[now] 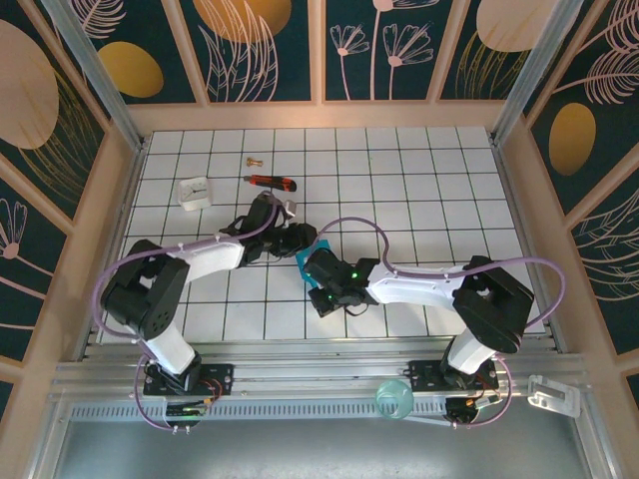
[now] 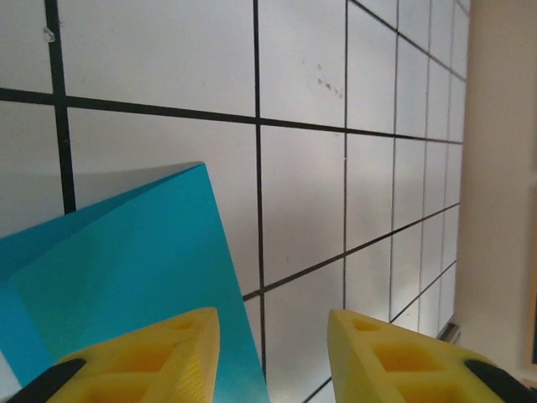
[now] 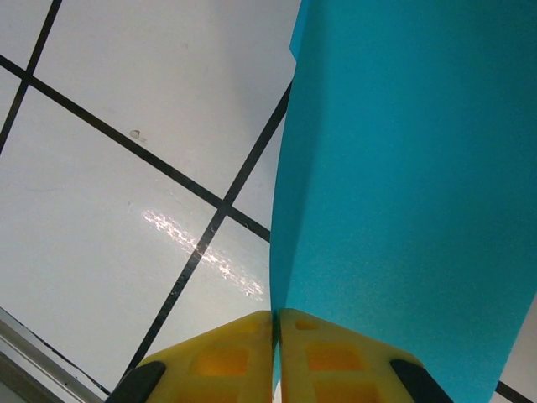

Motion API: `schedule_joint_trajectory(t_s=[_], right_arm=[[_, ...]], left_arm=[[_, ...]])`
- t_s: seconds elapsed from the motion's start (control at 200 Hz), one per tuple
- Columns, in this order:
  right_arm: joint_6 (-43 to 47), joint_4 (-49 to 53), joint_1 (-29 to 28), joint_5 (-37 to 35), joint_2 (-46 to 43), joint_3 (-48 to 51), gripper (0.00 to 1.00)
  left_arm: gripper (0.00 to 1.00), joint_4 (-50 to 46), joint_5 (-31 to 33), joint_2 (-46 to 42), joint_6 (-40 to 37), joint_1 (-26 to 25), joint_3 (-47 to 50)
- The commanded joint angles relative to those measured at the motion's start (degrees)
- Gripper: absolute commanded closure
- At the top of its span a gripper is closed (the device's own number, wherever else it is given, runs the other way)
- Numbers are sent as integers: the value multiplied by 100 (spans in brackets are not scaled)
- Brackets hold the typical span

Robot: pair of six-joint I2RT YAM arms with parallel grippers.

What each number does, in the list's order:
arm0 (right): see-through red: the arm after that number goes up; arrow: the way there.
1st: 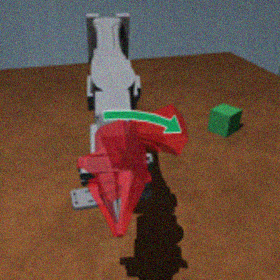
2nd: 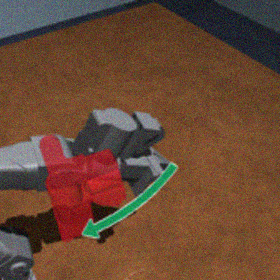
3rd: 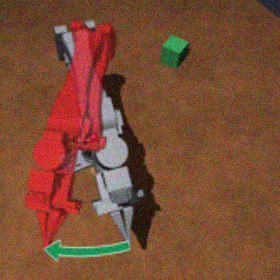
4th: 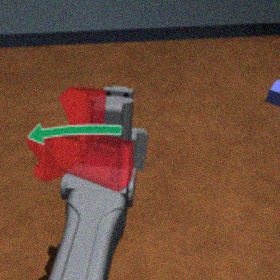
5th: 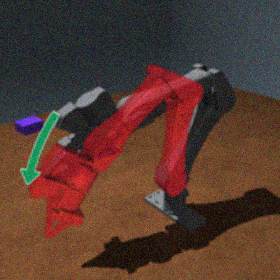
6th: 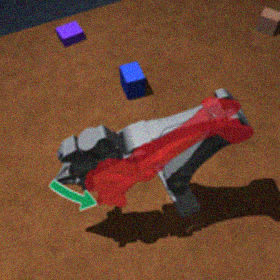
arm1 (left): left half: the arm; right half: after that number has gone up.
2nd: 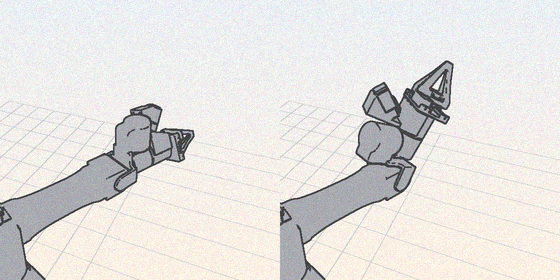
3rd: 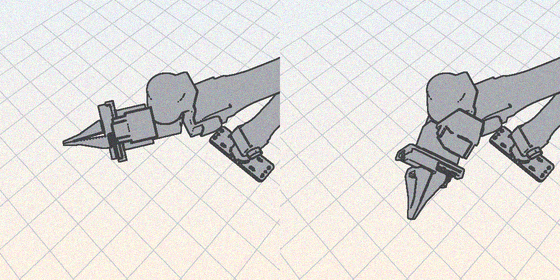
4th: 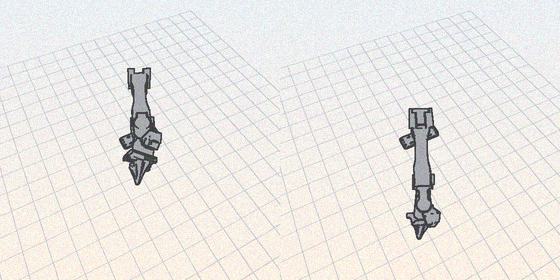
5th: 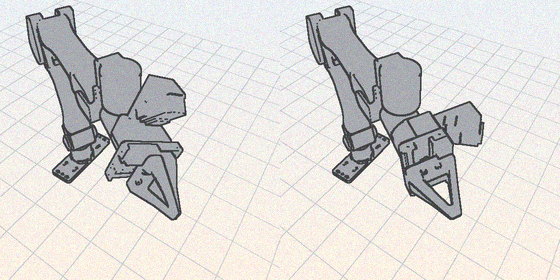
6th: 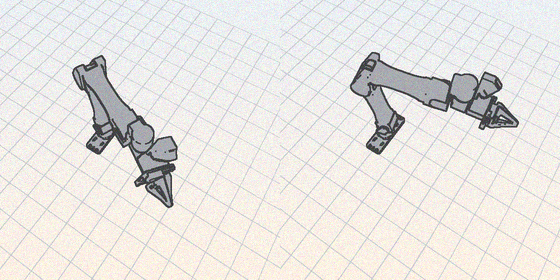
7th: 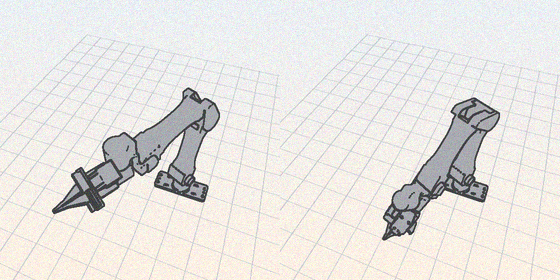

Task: Fold a paper plane with a square sheet of paper (pick it up from the middle)
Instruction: Turn over the paper at the center of the table.

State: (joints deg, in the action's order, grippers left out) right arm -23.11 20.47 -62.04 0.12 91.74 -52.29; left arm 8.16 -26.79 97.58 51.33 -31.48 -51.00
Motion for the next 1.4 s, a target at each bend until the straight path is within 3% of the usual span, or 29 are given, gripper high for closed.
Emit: schedule_joint_trajectory(t_s=[0.0, 0.23, 1.136, 1.396], right_arm=[[-106, -179, -48, 25, 94, 92, 89], [-22, -252, -36, 6, 256, -17, 86], [536, -752, 600, 791, 91, 217, 79], [428, -1090, 837, 1222, 4, 416, 93]], left_arm=[[60, -664, -204, 433, -579, 17, -433], [60, -1430, -130, 1067, -1309, 11, -1072], [60, -1739, -464, 1999, -1988, 17, -1535], [58, -1792, -569, 2097, -2139, 3, -1664]])
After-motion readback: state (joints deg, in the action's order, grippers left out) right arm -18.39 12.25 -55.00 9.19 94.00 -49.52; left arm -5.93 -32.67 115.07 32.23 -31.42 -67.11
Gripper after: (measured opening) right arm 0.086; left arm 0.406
